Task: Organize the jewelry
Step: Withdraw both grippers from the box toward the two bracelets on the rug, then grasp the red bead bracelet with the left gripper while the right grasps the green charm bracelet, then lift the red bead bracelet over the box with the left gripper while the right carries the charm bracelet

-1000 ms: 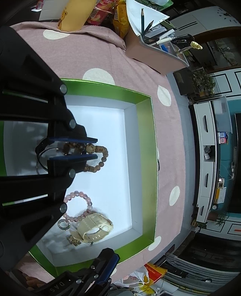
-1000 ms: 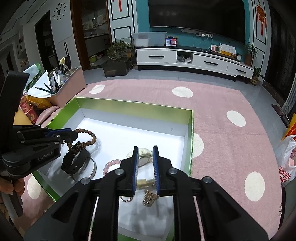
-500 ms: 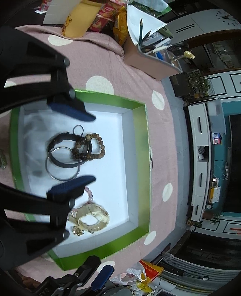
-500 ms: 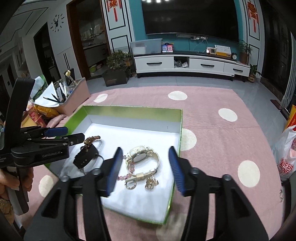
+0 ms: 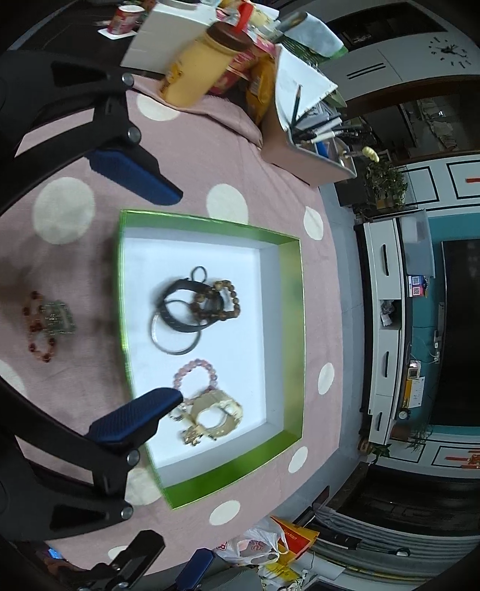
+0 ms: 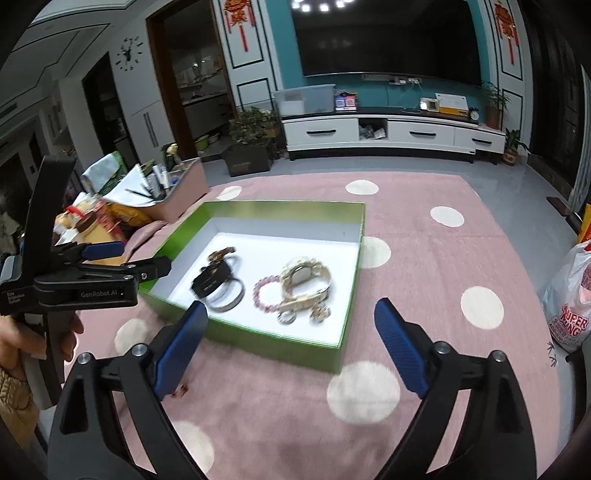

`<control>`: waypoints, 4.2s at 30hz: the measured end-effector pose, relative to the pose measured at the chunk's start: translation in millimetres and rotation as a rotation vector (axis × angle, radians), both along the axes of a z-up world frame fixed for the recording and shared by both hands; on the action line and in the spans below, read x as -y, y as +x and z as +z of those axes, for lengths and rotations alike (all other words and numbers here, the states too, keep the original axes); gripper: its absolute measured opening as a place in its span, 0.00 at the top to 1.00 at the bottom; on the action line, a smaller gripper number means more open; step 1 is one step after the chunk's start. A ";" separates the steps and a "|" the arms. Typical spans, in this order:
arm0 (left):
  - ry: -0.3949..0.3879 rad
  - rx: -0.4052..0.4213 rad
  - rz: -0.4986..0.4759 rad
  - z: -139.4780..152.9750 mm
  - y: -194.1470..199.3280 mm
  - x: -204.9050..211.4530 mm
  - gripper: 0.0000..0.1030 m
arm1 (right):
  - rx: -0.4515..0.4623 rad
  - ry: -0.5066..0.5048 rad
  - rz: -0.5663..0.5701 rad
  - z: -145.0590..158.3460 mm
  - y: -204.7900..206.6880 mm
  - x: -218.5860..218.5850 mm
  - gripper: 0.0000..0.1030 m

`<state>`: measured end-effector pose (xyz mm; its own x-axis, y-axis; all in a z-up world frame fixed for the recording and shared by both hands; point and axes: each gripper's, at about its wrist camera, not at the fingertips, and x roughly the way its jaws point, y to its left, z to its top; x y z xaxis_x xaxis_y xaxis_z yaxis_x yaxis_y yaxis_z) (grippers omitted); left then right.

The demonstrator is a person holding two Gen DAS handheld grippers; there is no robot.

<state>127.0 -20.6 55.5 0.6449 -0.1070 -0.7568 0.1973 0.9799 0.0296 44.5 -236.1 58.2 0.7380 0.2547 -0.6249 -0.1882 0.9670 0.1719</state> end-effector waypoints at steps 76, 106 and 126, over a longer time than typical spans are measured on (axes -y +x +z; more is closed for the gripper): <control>-0.158 -0.157 -0.065 -102.8 -71.1 -20.8 0.35 | -0.070 0.161 0.234 -60.8 -19.6 -38.3 0.90; -0.229 -0.073 -0.026 -73.7 -80.5 -41.6 0.94 | -0.037 0.195 0.180 -55.9 -49.4 -12.4 0.90; -0.215 0.006 -0.044 -30.8 -81.8 -50.7 0.94 | -0.007 0.210 0.153 -43.4 -49.5 -3.5 0.90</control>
<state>45.2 30.0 24.7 0.6400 -0.2938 -0.7100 0.2408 0.9541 -0.1778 -5.0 -232.7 14.8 0.6768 0.4878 -0.5513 -0.3281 0.8703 0.3673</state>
